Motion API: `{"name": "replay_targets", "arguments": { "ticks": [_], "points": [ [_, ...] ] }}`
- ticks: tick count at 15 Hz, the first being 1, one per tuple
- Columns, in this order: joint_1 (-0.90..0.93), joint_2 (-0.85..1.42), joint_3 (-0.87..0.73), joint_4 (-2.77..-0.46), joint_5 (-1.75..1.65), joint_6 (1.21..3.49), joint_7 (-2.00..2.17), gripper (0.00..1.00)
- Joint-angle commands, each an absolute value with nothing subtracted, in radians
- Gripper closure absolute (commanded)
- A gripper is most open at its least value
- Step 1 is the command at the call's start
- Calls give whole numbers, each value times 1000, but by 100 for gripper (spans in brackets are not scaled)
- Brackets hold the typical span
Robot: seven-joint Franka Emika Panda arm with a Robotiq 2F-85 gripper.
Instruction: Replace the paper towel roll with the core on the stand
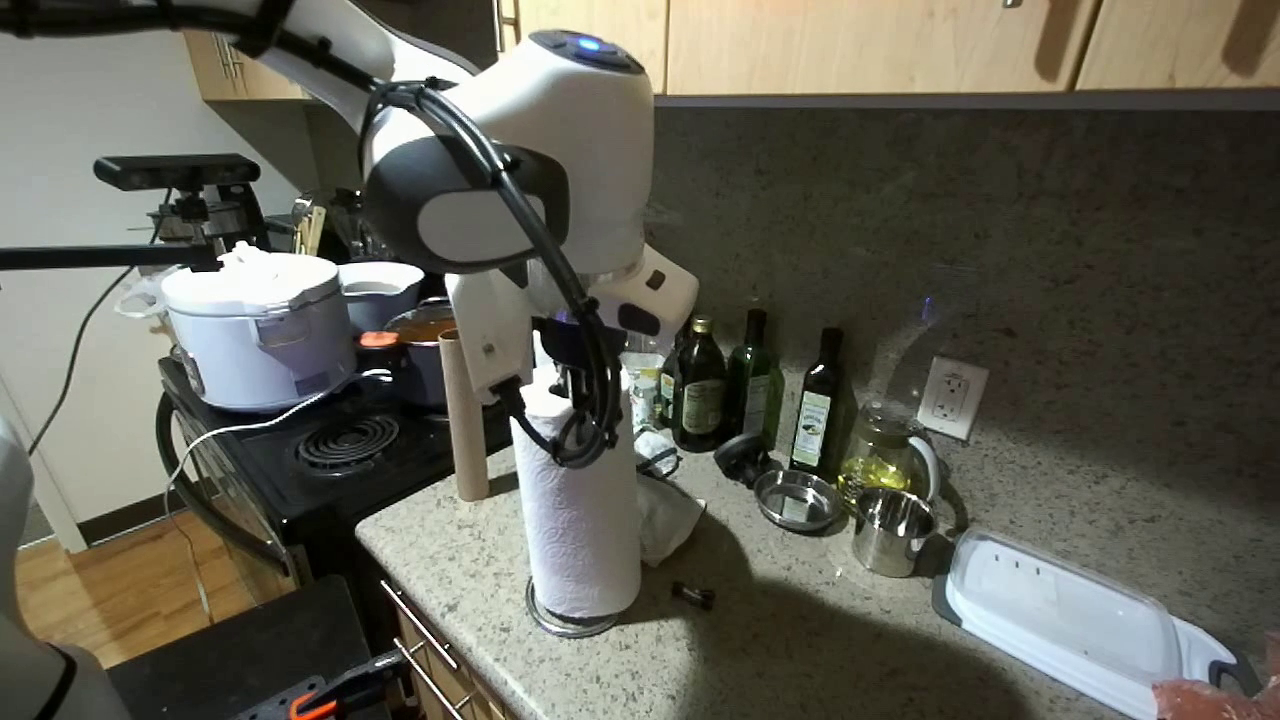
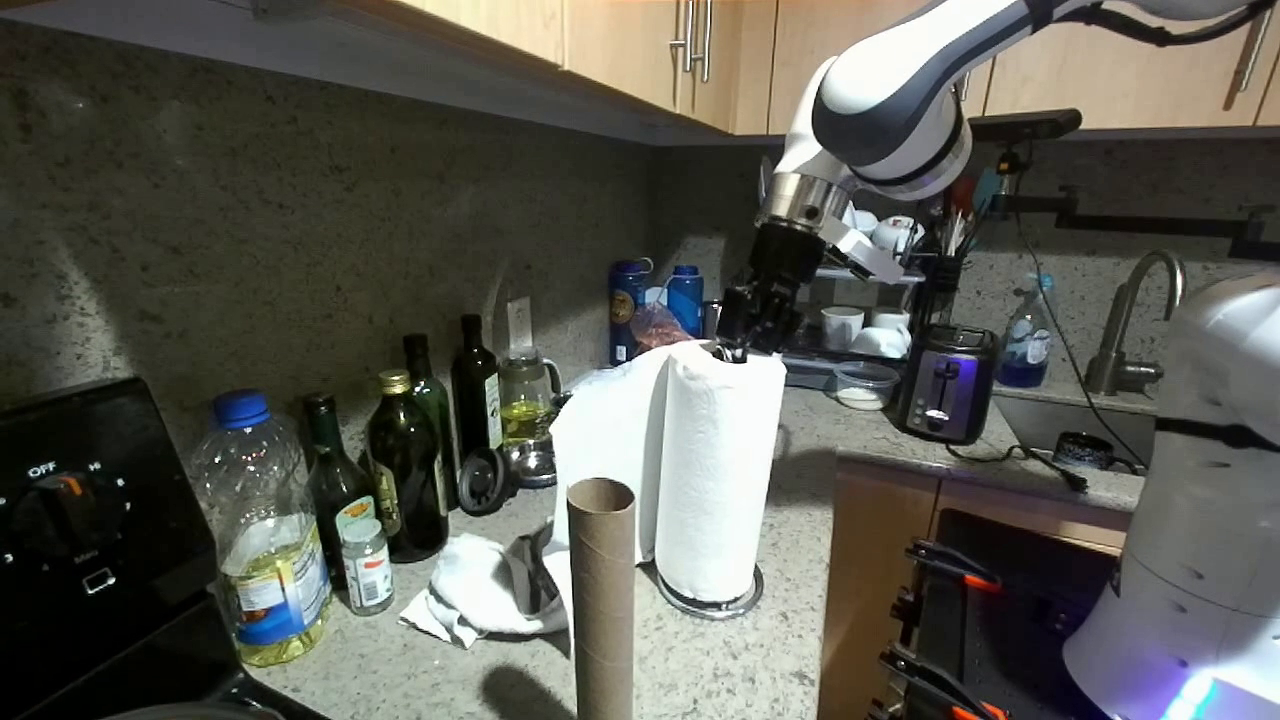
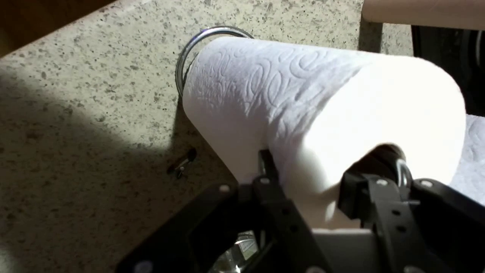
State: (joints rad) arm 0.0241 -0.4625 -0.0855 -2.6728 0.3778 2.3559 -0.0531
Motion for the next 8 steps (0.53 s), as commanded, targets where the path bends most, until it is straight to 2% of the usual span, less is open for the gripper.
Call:
{"name": "replay_targets", "arguments": {
  "ticks": [1,8],
  "points": [
    [23,-478,-61,-2645,352,2362,-23,91],
    [13,-497,-35,-2609,277,2332,-3,91]
  ]
}}
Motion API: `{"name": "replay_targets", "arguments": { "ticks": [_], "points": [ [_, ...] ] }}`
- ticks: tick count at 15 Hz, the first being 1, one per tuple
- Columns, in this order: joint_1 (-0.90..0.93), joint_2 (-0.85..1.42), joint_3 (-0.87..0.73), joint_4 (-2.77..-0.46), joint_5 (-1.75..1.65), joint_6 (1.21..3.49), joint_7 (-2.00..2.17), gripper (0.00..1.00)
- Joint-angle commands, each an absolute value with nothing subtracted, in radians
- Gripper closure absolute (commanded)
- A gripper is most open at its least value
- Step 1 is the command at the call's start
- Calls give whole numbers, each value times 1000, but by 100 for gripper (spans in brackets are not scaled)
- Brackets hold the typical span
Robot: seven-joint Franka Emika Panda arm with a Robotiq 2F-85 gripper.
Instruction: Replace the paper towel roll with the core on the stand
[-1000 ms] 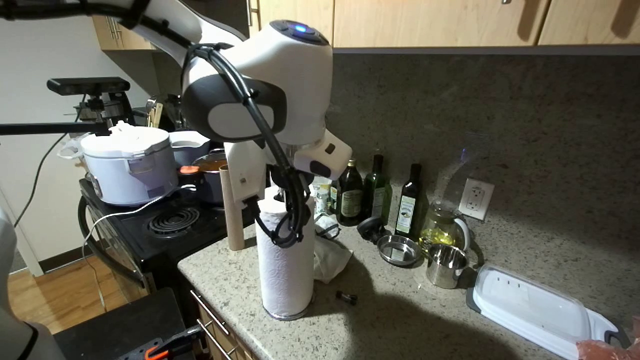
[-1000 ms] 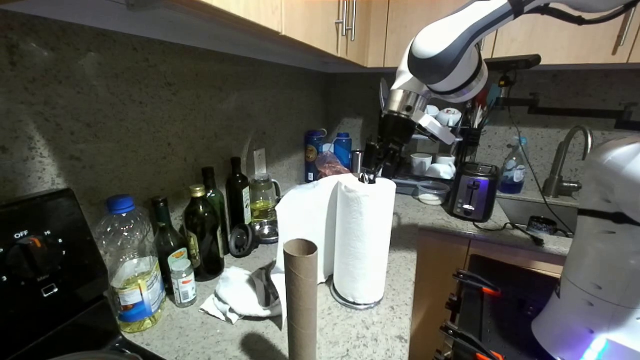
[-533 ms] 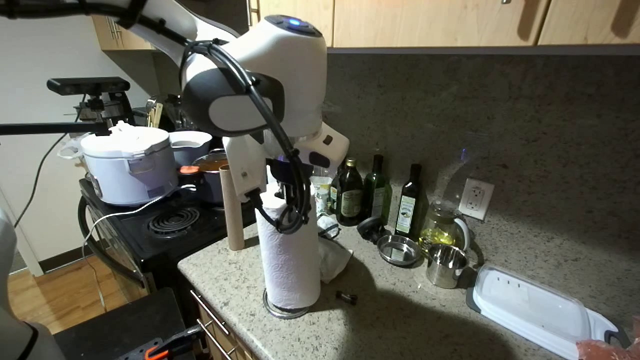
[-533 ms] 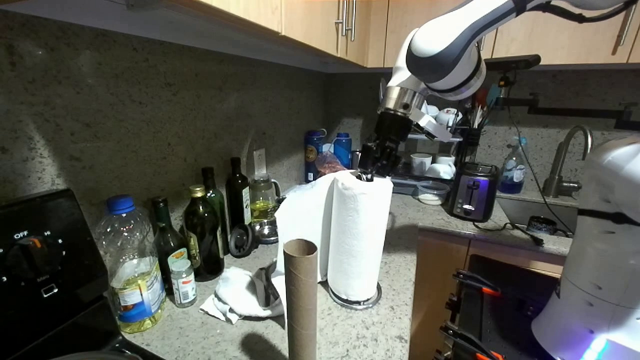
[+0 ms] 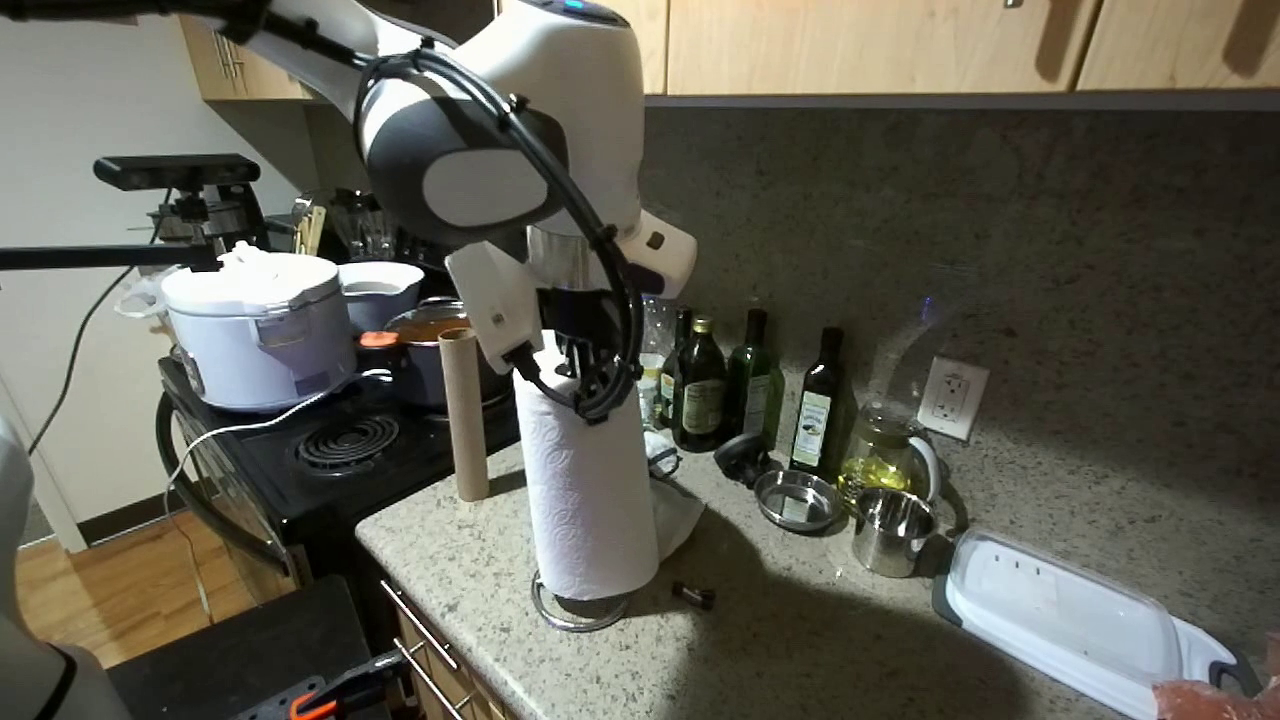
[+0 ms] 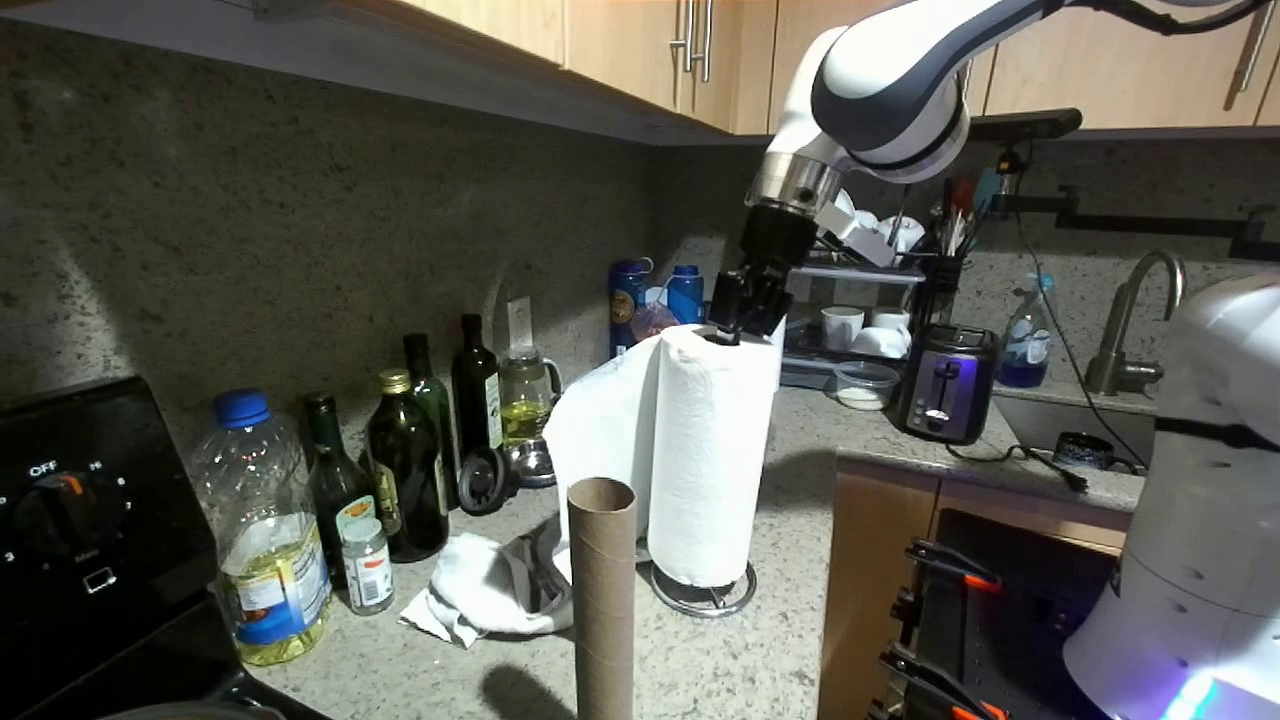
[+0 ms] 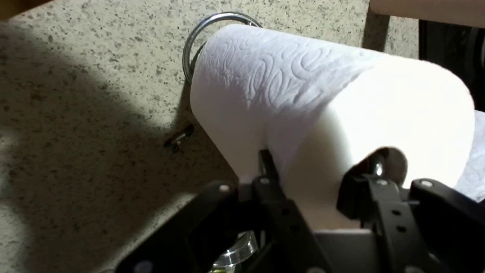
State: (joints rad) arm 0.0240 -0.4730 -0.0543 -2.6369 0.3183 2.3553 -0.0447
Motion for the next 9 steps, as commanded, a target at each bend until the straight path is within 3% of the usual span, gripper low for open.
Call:
{"name": "replay_targets", "arguments": {
  "ticks": [1,9],
  "points": [
    [12,-499,-31,-2601,264,2326,7,91],
    [20,-499,2,-2496,179,2185,46,91]
  ]
}}
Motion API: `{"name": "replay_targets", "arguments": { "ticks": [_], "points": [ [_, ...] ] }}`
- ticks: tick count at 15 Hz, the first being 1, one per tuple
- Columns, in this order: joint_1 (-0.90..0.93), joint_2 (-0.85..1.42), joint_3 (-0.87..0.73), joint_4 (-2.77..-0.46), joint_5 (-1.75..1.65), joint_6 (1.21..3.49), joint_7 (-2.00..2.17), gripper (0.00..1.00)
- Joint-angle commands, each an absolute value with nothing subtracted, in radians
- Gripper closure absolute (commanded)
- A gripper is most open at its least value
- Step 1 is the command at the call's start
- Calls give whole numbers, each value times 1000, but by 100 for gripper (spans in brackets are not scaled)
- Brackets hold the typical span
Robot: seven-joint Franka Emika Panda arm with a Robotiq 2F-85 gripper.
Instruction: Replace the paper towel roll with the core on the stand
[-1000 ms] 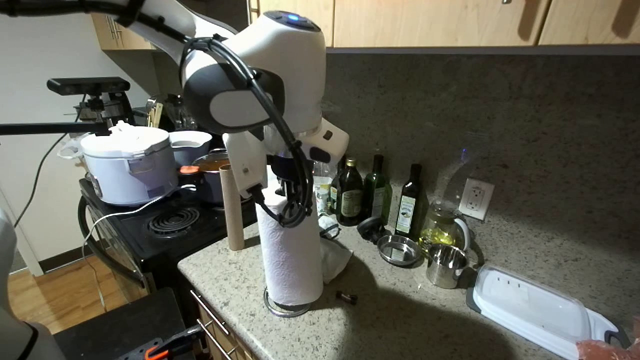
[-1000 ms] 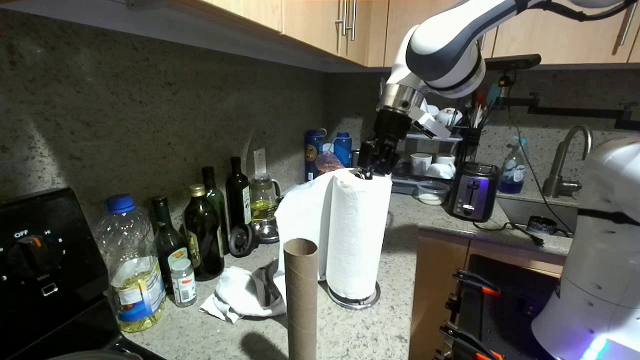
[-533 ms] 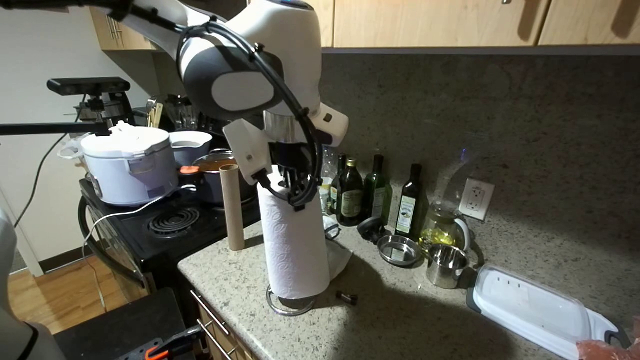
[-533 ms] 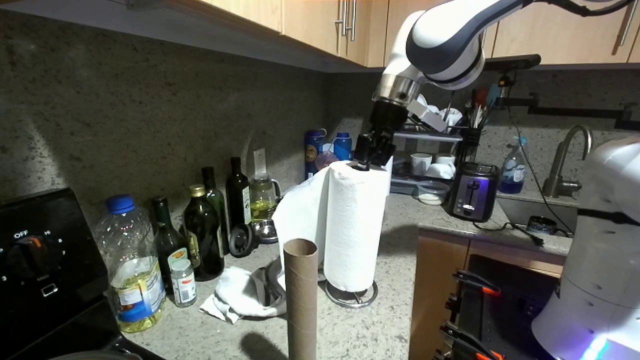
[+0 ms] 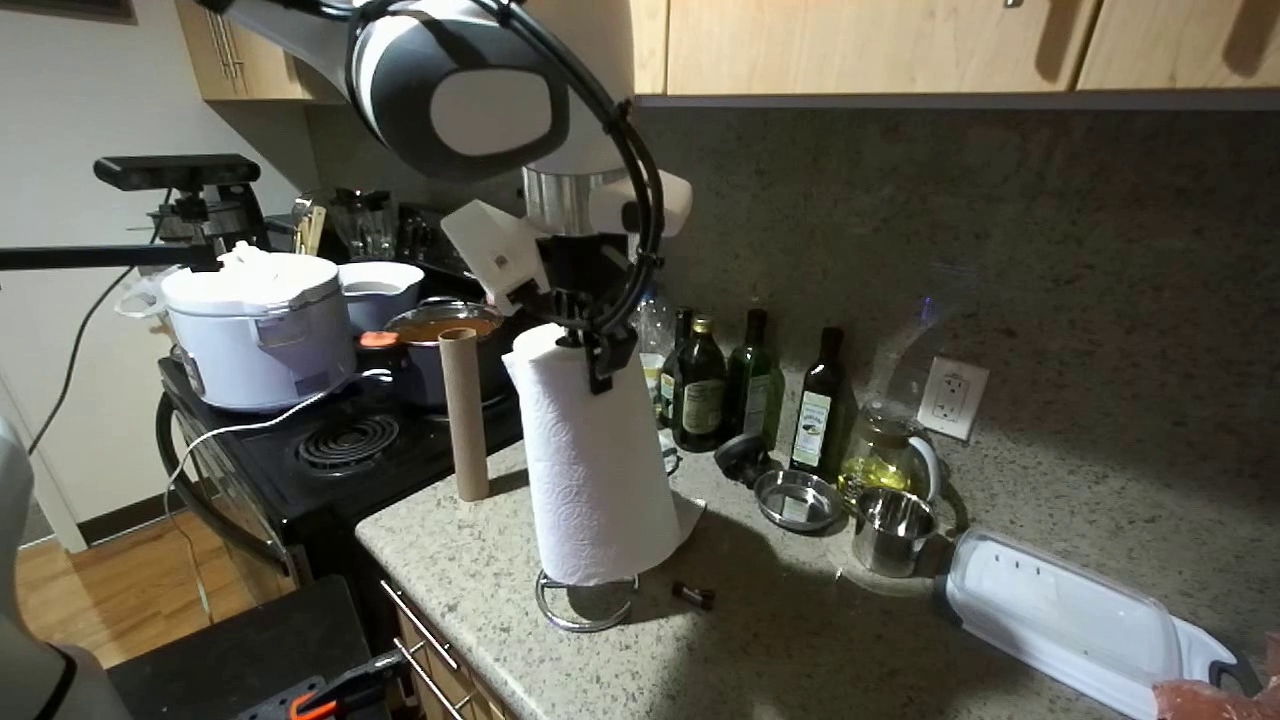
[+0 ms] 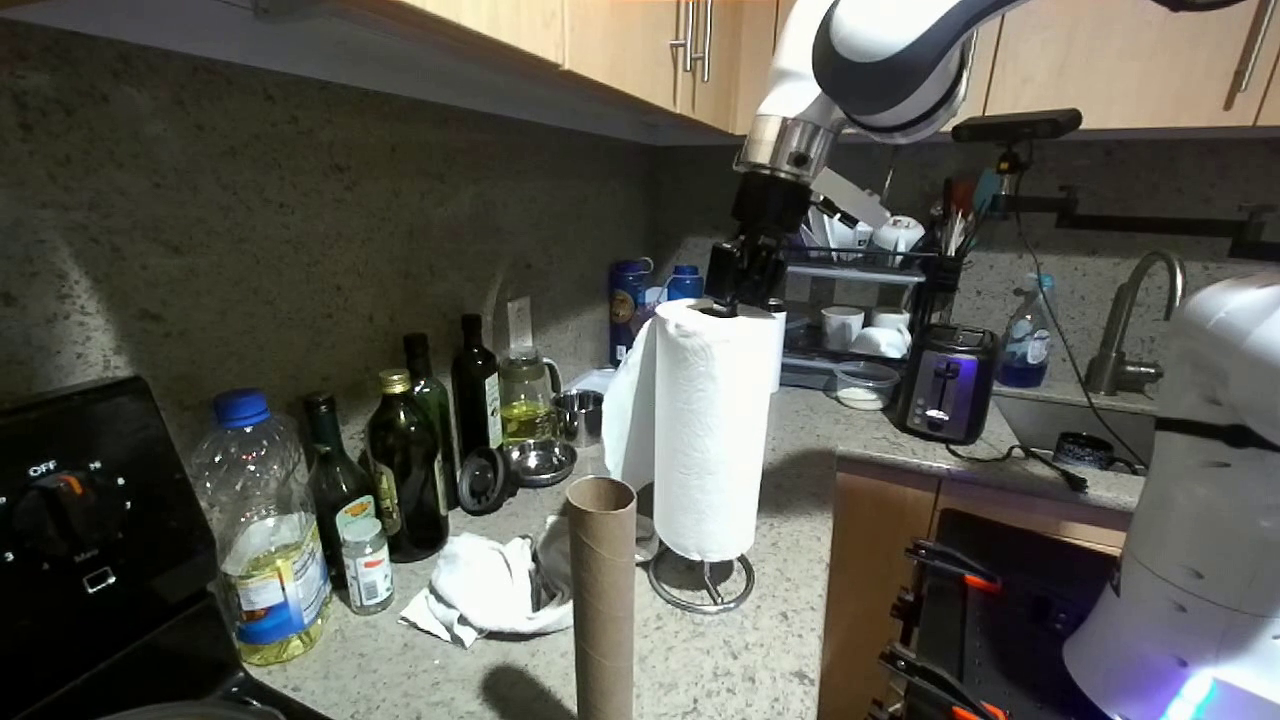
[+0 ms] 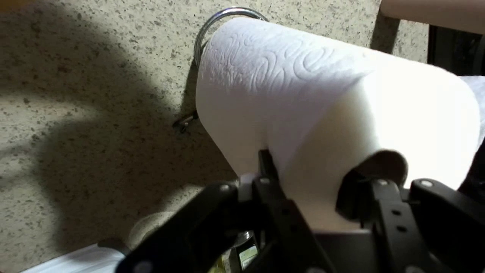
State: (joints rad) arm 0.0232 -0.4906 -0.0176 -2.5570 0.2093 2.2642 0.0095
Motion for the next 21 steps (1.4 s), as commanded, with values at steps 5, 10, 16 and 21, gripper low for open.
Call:
{"name": "replay_targets", "arguments": {
  "ticks": [5,10,16,21],
  "points": [
    [23,-494,28,-2403,154,2097,50,91],
    [20,-489,42,-2332,130,2041,52,91],
    [24,-496,43,-2256,117,1971,40,91],
    [29,-504,53,-2190,112,1927,38,91]
  ]
}}
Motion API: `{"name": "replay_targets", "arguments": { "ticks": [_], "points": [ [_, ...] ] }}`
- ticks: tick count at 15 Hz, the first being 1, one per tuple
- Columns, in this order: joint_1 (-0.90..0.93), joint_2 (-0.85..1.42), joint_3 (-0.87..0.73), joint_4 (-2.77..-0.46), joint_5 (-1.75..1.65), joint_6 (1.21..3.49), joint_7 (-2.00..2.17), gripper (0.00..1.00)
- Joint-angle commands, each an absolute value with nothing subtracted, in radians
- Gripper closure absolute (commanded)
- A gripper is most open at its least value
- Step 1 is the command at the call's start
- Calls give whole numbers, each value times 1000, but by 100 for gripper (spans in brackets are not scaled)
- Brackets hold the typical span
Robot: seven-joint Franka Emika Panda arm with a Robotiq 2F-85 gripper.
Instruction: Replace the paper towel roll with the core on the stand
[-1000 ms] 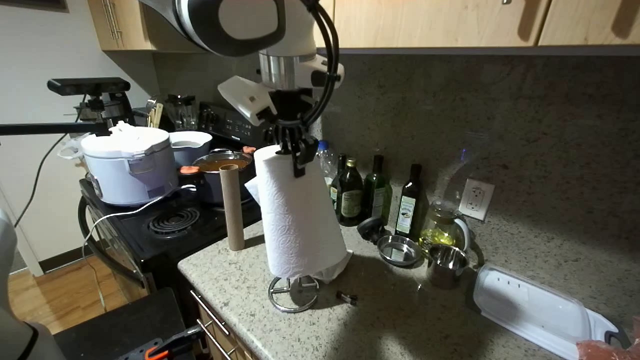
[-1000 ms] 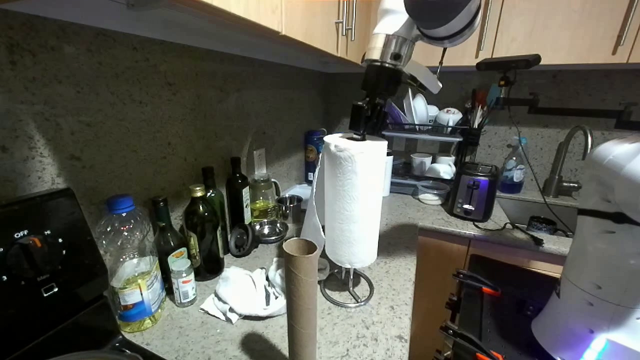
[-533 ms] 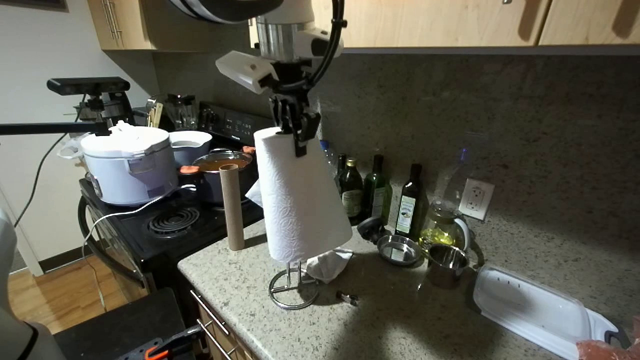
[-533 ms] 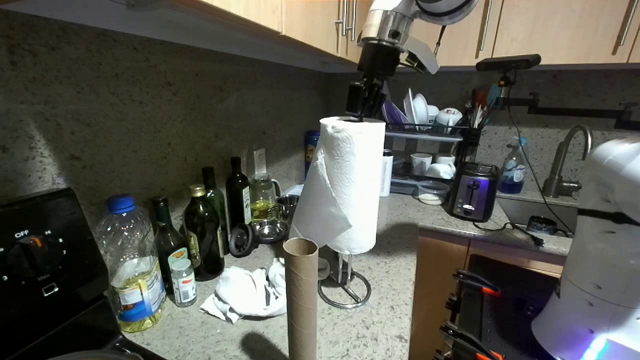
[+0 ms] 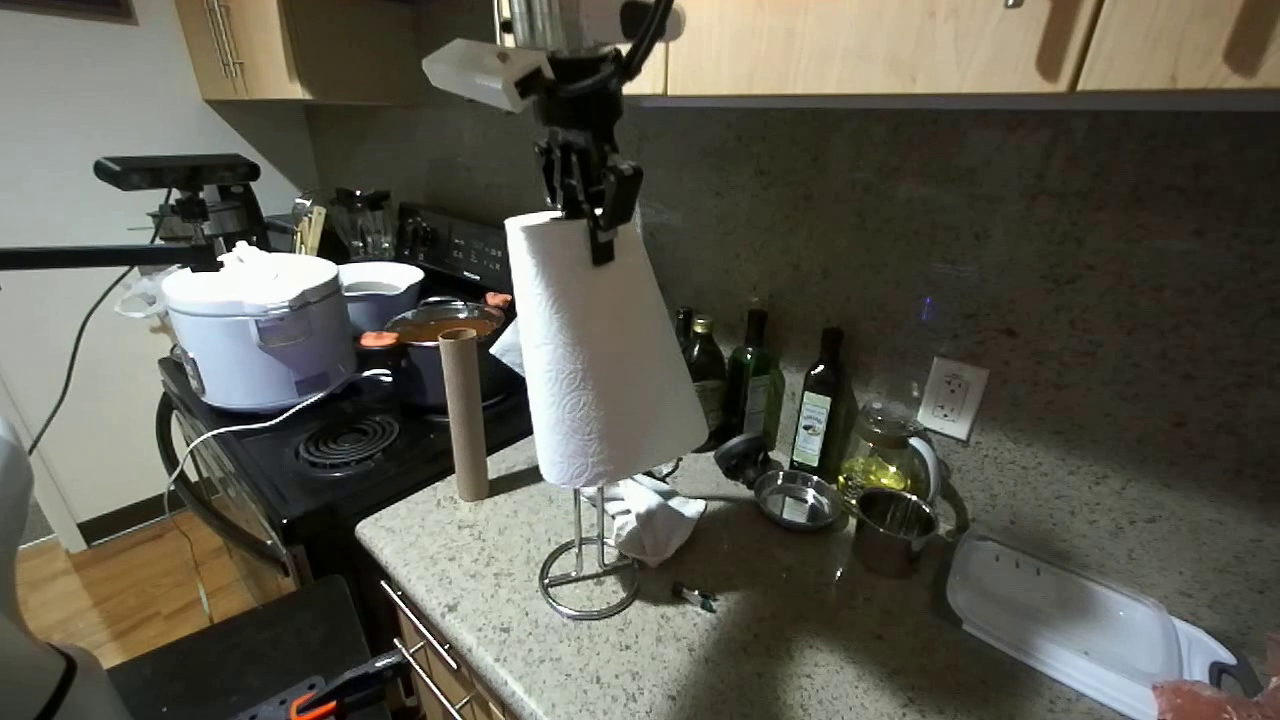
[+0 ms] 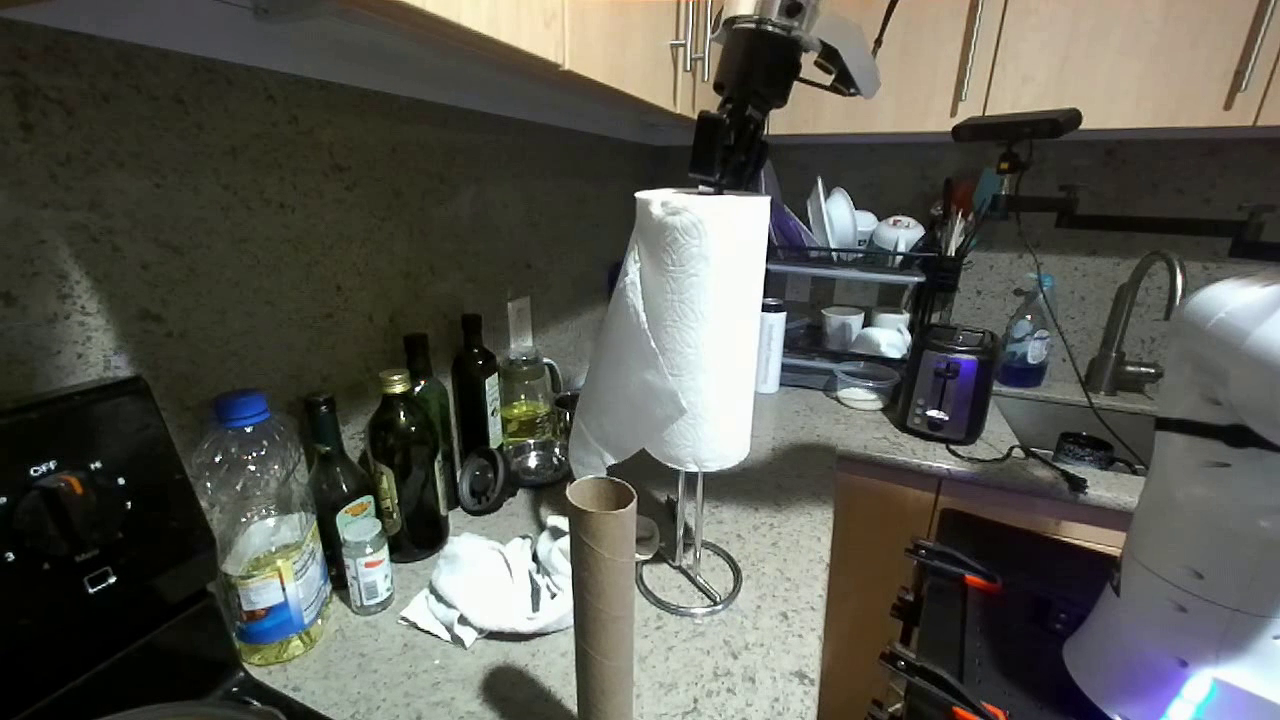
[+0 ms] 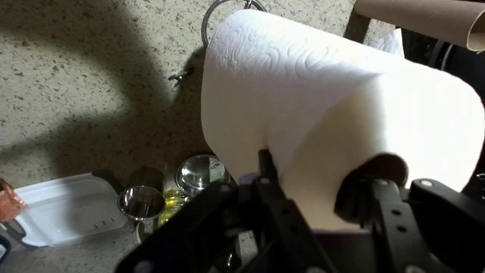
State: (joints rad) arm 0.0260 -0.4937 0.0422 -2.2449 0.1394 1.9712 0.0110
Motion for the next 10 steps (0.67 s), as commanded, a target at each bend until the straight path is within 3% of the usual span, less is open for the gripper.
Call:
{"name": "replay_targets", "arguments": {
  "ticks": [1,10],
  "points": [
    [31,-505,55,-2177,112,1921,39,91],
    [39,-527,68,-2084,96,1884,36,91]
  ]
}}
